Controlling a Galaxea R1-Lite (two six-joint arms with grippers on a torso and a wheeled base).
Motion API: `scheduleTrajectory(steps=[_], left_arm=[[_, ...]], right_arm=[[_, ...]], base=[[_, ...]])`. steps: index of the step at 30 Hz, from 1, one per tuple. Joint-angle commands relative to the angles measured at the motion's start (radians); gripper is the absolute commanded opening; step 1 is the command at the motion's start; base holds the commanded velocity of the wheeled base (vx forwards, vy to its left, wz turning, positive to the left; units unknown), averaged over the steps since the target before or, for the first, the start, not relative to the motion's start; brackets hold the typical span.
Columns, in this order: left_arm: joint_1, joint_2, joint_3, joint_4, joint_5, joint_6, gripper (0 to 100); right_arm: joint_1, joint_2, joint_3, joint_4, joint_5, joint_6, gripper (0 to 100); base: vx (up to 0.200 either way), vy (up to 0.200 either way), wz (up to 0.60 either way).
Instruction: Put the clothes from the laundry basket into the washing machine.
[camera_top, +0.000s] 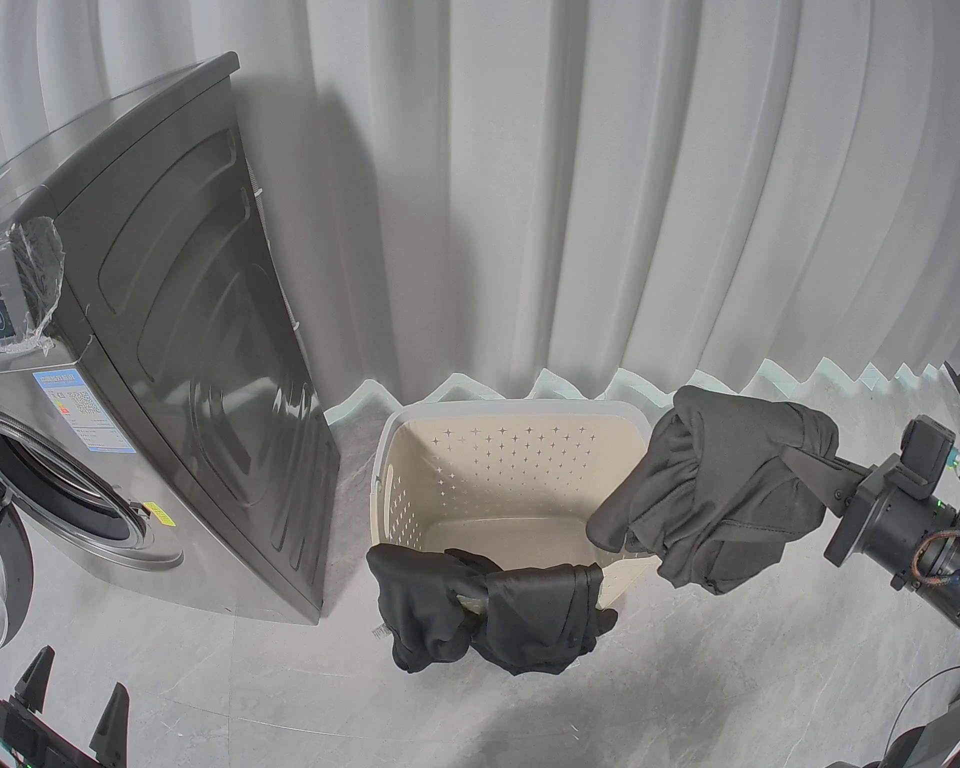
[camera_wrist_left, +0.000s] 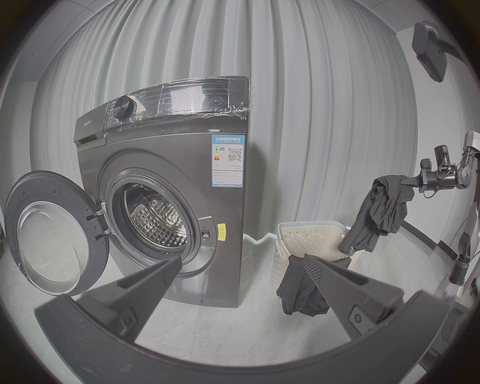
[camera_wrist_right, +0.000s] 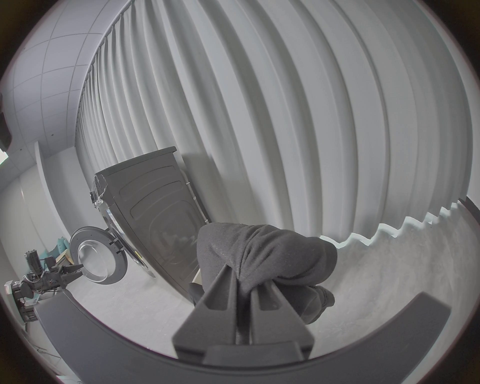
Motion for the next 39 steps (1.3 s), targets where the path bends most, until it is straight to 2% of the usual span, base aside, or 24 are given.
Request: scheduleTrajectory(steps=[1, 10, 16, 20, 29, 39], left_arm=[[-0.001, -0.017, 0.016, 0.0, 0.0, 0.002, 100], [-0.001, -0.017, 0.016, 0.0, 0.0, 0.008, 100], [0.001, -0.017, 0.016, 0.0, 0.001, 0.002, 100], [0.001, -0.017, 0.016, 0.0, 0.0, -0.001, 100], [0.001, -0.017, 0.016, 0.0, 0.001, 0.004, 100], [0.001, -0.017, 0.016, 0.0, 0.0, -0.001, 100]], right_arm=[[-0.016, -0.051, 0.025, 0.002, -0.009, 0.007, 0], [-0.005, -0.083, 0.117, -0.008, -0.156, -0.022, 0], [-0.008, -0.181, 0.182, -0.003, -0.159, -0.033, 0], [-0.016, -0.218, 0.188, 0.0, -0.157, -0.03, 0], [0.006, -0.229, 0.206, -0.003, -0.157, -0.013, 0], [0.015, -0.237, 0.219, -0.005, -0.154, 0.002, 0]], base=[[-0.2, 0.0, 0.0], [-0.2, 0.0, 0.0], [-0.133, 0.0, 0.0], [0.0, 0.0, 0.0], [-0.2, 0.0, 0.0], [0.0, 0.02, 0.0]])
